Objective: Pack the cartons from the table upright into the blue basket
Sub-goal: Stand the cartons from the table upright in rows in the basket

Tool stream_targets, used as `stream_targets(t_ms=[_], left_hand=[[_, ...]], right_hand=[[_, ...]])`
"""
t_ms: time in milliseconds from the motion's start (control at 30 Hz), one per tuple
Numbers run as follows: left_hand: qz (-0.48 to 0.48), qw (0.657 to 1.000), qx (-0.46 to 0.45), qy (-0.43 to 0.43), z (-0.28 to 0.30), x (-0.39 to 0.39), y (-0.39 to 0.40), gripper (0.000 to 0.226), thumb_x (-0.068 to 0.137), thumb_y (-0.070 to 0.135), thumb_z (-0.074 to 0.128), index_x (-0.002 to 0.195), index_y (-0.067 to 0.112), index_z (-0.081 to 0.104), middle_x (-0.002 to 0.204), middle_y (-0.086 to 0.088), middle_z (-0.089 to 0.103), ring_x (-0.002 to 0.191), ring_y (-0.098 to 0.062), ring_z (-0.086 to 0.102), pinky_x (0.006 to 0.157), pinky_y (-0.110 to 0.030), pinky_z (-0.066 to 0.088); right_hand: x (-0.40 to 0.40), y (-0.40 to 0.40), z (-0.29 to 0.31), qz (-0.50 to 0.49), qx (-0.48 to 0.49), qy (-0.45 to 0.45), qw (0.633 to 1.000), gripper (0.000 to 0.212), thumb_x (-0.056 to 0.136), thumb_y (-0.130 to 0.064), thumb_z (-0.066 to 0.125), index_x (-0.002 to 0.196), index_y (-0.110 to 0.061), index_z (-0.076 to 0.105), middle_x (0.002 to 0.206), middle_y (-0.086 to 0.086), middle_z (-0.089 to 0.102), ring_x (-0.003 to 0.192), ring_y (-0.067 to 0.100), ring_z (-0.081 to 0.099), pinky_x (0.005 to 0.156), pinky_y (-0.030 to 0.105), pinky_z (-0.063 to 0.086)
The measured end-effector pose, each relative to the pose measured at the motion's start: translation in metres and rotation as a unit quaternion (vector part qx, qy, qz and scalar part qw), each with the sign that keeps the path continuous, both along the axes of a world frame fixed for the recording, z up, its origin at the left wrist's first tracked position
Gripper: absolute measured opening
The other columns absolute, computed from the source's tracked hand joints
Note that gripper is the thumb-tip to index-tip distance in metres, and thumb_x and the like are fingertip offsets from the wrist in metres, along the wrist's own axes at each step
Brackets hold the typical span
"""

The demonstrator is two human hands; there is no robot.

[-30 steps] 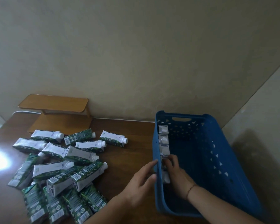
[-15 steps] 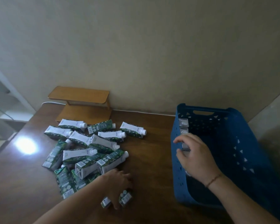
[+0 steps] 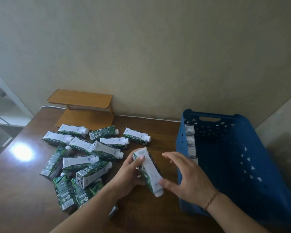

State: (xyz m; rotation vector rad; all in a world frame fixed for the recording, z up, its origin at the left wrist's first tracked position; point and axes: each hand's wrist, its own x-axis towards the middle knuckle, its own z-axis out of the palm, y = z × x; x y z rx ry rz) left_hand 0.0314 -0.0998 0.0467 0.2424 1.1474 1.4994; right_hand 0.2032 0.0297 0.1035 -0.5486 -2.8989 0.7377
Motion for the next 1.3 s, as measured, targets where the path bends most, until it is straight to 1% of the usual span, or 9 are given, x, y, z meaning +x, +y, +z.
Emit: stream_targets(t_ms=[67, 167, 333, 467, 633, 833, 967, 1067, 1300], left_hand=[[0.008, 0.995, 0.006, -0.094, 0.013, 0.010, 0.011, 0.051, 0.092, 0.048, 0.061, 0.123, 0.007, 0.055, 0.109, -0.021, 0.065, 0.097, -0.034, 0.069, 0.072, -0.045, 0.060], [0.007, 0.991, -0.008, -0.134, 0.025, 0.020, 0.024, 0.053, 0.086, 0.053, 0.057, 0.103, 0.006, 0.075, 0.109, -0.020, 0.068, 0.097, -0.029, 0.067, 0.067, -0.033, 0.061], [-0.077, 0.995, -0.036, -0.042, 0.026, 0.028, 0.040, 0.068, 0.089, 0.068, 0.044, 0.113, 0.008, 0.066, 0.109, -0.019, 0.067, 0.098, -0.029, 0.065, 0.071, -0.033, 0.059], [-0.120, 0.992, -0.029, 0.037, 0.016, 0.027, 0.049, 0.082, 0.091, 0.074, 0.020, 0.113, 0.012, 0.068, 0.100, -0.016, 0.070, 0.085, -0.026, 0.069, 0.073, -0.037, 0.055], [-0.081, 0.984, -0.064, 0.146, 0.008, 0.034, 0.065, 0.056, 0.077, 0.061, 0.058, 0.104, 0.012, 0.065, 0.097, -0.010, 0.071, 0.082, -0.023, 0.071, 0.071, -0.037, 0.054], [-0.128, 0.963, -0.053, 0.230, 0.004, 0.053, 0.077, 0.046, 0.084, 0.052, 0.060, 0.122, 0.026, 0.059, 0.119, 0.002, 0.066, 0.102, -0.017, 0.069, 0.085, -0.032, 0.057], [-0.149, 0.953, -0.044, 0.260, 0.001, 0.061, 0.086, 0.033, 0.098, 0.041, 0.054, 0.127, 0.026, 0.056, 0.124, 0.002, 0.064, 0.106, -0.013, 0.067, 0.077, -0.023, 0.055], [-0.144, 0.953, -0.046, 0.261, 0.000, 0.061, 0.090, 0.037, 0.097, 0.044, 0.054, 0.128, 0.025, 0.055, 0.124, 0.000, 0.066, 0.102, -0.014, 0.069, 0.077, -0.025, 0.056], [-0.103, 0.951, -0.023, 0.290, 0.006, 0.055, 0.111, 0.066, 0.084, 0.066, 0.055, 0.139, 0.031, 0.046, 0.136, 0.010, 0.056, 0.124, -0.009, 0.054, 0.099, -0.034, 0.047]], right_hand=[[0.003, -0.001, 0.001, 0.022, -0.007, -0.003, 1.000, 0.091, 0.069, -0.079, 0.055, 0.144, -0.043, 0.018, 0.136, -0.032, 0.016, 0.119, -0.007, 0.031, 0.096, 0.015, 0.031], [0.007, 0.001, -0.002, 0.036, -0.044, 0.046, 0.997, 0.093, 0.066, -0.075, 0.065, 0.140, -0.049, 0.016, 0.144, -0.031, 0.012, 0.120, -0.003, 0.040, 0.091, 0.017, 0.046], [0.015, 0.013, -0.007, 0.014, -0.030, 0.194, 0.981, 0.059, 0.078, -0.039, 0.074, 0.129, -0.025, 0.047, 0.137, -0.009, 0.039, 0.122, 0.000, 0.045, 0.091, 0.018, 0.050], [0.038, 0.018, 0.005, -0.084, -0.136, 0.319, 0.934, 0.054, 0.074, -0.036, 0.078, 0.120, -0.019, 0.057, 0.115, -0.008, 0.062, 0.105, 0.009, 0.062, 0.081, 0.025, 0.056], [0.082, 0.043, 0.025, -0.225, -0.157, 0.447, 0.851, 0.048, 0.068, -0.036, 0.072, 0.112, -0.024, 0.057, 0.102, -0.020, 0.067, 0.092, 0.007, 0.066, 0.073, 0.017, 0.054], [0.121, 0.077, 0.030, -0.150, -0.081, 0.294, 0.941, 0.056, 0.063, -0.056, 0.078, 0.111, -0.035, 0.057, 0.104, -0.018, 0.062, 0.090, 0.004, 0.063, 0.071, 0.016, 0.051], [0.116, 0.076, 0.013, -0.049, -0.044, 0.116, 0.991, 0.058, 0.063, -0.061, 0.079, 0.112, -0.037, 0.058, 0.102, -0.019, 0.063, 0.087, 0.001, 0.062, 0.071, 0.020, 0.052], [0.106, 0.075, -0.001, -0.008, -0.029, 0.047, 0.998, 0.062, 0.063, -0.058, 0.080, 0.113, -0.026, 0.061, 0.101, -0.019, 0.062, 0.086, -0.002, 0.060, 0.074, 0.016, 0.050], [0.089, 0.127, 0.014, -0.038, -0.110, -0.006, 0.993, 0.053, 0.060, -0.047, 0.086, 0.102, -0.022, 0.066, 0.088, -0.008, 0.068, 0.078, 0.009, 0.065, 0.069, 0.031, 0.054]])
